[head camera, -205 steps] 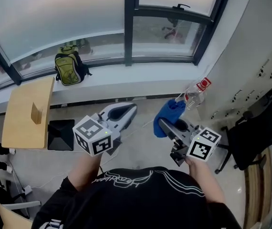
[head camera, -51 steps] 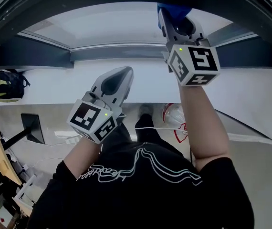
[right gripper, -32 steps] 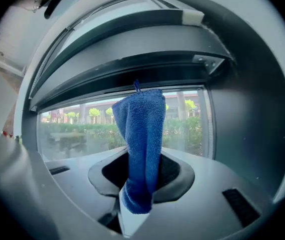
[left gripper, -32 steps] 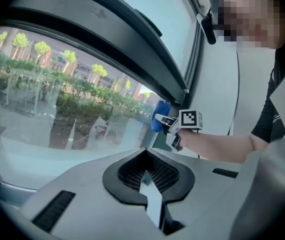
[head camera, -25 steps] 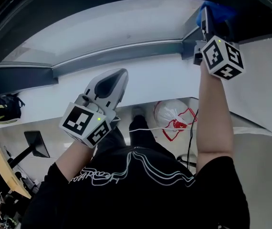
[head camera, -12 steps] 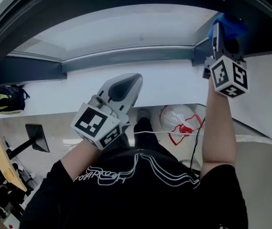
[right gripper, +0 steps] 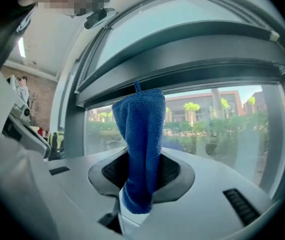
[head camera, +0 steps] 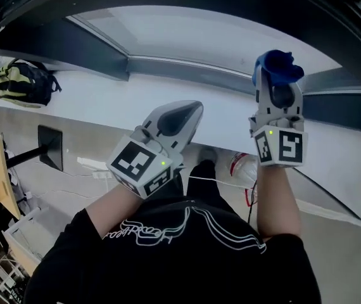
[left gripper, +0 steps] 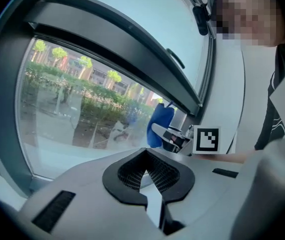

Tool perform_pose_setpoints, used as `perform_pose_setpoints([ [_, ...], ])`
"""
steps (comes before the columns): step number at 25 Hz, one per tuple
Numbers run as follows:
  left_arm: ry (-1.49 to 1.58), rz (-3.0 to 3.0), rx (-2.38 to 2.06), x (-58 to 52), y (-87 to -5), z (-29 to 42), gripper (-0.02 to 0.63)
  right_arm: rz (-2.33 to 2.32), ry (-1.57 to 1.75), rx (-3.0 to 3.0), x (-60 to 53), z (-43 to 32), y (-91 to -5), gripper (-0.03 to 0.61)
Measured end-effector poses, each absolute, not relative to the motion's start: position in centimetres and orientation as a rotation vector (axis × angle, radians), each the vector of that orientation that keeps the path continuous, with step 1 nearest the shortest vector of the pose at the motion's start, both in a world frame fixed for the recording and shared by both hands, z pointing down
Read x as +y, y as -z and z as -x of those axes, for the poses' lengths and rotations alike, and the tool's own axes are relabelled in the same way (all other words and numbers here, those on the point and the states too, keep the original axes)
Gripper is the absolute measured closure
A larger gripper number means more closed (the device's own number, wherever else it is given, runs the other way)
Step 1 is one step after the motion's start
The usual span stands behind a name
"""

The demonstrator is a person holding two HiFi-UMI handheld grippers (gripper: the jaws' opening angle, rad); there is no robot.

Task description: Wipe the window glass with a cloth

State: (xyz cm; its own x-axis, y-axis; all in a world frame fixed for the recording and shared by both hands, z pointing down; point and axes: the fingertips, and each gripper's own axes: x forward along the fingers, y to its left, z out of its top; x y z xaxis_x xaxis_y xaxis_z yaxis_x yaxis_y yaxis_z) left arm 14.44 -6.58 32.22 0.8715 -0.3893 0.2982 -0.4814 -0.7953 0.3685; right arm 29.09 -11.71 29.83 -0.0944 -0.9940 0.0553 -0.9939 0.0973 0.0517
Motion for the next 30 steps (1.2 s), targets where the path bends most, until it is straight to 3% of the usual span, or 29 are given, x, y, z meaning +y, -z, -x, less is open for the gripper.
perform_pose_setpoints([
  [7, -0.244, -2.544, -0.798, -10.1, -32.8, -1.7, 0.609, -1.811, -0.057, -2.497, -16.2, -11.7, -31.5, 0.485],
  [15, -0.227, -2.463, -0.968, -13.2, -34.0, 11.9, 0.609, -1.68, -0.115, -2.603, -21.3, 2.3, -33.3, 0.485],
  [22, -0.205, -2.41, -1.045, -15.6, -35.2, 19.9, 0.609, -1.646, -0.141, -2.619, -25.1, 9.8, -35.3, 0.485],
  [30, -0.213, -2.366, -1.086, -17.7, -37.9, 24.5, 0.609, -1.703, -0.136, -2.574, -30.8, 12.4, -38.2, 0.485],
])
